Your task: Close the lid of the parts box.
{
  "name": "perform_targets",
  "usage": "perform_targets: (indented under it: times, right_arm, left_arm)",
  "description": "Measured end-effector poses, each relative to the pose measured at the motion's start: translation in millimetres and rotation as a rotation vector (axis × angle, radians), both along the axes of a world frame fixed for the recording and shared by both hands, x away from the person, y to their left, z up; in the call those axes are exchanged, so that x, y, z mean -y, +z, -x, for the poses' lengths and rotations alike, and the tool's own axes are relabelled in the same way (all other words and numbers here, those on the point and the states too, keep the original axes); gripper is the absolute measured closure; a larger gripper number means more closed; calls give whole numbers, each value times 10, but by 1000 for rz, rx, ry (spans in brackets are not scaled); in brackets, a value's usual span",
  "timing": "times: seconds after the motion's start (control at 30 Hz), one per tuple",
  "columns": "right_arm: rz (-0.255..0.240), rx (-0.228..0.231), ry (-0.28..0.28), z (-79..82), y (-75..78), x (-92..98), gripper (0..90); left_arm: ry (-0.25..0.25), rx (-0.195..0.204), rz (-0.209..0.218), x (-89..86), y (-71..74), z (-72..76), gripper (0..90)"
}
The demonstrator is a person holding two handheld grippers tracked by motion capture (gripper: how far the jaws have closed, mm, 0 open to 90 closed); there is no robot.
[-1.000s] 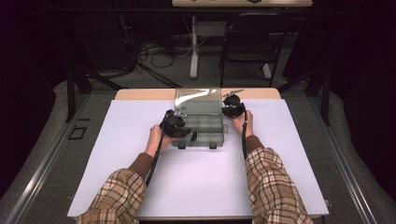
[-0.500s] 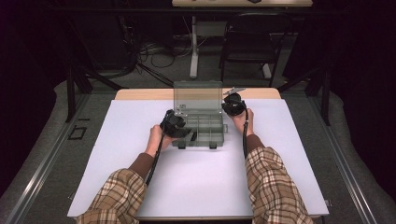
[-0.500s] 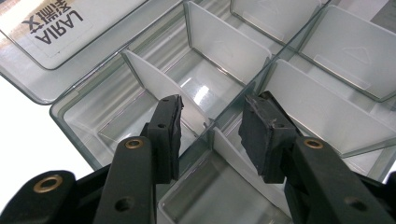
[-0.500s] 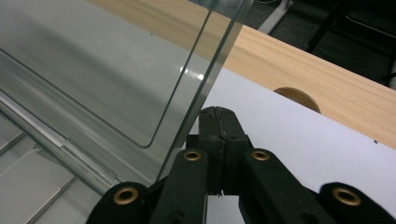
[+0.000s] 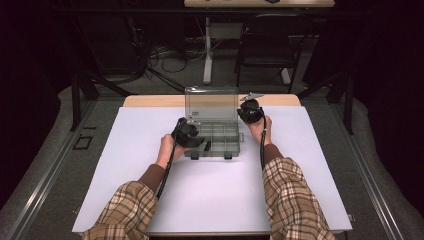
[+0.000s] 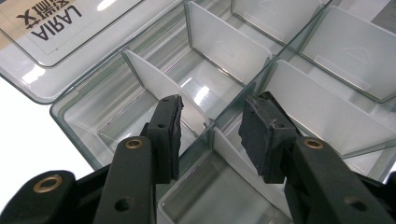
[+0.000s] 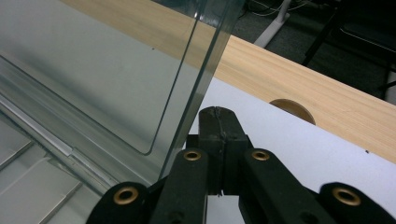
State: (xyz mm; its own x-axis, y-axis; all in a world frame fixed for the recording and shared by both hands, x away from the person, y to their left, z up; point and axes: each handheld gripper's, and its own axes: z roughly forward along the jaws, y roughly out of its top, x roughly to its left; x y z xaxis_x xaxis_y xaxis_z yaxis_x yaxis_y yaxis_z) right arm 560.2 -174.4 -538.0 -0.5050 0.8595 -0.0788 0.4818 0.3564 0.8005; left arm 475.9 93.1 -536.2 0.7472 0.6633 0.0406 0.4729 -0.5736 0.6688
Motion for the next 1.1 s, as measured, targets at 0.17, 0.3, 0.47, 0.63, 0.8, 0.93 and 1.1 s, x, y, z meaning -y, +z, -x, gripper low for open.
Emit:
perform_targets:
  times: [0.17,0.3,0.47,0.63,0.8,0.93,1.1]
  right_arm:
    - [-9,9,-3,10,15,-2,900]
    - [-13,18,3,16,26,7,900]
    - [-20,24,6,36,51,13,900]
    - [-34,38,12,52,64,24,900]
    - [-39,52,19,65,94,32,900]
    - [-51,66,26,83,130,43,900]
    - [-72,80,35,111,140,62,900]
  left_arm:
    - [0,0,-2,1,1,0,581]
    - [0,0,-2,1,1,0,581]
    - [3,2,-6,6,3,3,580]
    - [9,6,-11,13,4,9,575]
    - [16,10,-11,17,1,18,568]
    - [16,12,-12,16,1,17,567]
    - [26,28,-18,32,-13,36,552]
